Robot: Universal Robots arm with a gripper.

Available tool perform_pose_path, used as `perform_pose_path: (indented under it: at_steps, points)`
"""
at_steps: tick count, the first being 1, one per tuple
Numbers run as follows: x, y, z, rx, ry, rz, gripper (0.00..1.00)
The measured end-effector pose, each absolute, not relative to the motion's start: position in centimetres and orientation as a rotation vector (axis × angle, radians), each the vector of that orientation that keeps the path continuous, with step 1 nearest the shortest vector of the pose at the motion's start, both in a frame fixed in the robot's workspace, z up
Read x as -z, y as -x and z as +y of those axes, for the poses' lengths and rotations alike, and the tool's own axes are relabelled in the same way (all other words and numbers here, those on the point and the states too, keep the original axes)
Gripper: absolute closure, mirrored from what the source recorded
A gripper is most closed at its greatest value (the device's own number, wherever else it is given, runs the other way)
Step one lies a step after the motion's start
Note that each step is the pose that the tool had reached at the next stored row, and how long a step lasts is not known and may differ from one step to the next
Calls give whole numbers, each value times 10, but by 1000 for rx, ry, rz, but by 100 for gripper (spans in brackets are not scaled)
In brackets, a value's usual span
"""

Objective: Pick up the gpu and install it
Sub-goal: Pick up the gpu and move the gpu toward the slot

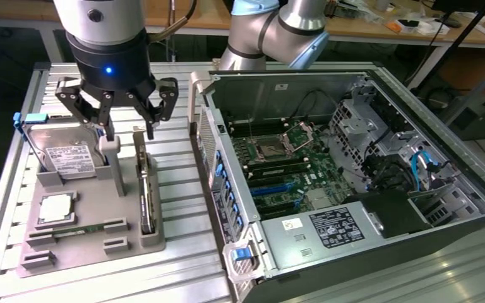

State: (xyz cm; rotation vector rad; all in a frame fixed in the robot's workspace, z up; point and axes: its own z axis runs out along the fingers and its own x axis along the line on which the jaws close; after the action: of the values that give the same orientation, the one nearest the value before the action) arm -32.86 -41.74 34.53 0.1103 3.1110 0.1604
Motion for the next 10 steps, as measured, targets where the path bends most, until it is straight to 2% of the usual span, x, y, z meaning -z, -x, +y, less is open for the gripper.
perform_pose_path:
  at_steps: [10]
  points:
    - [-343, 329, -419, -168, -110, 3111, 40]
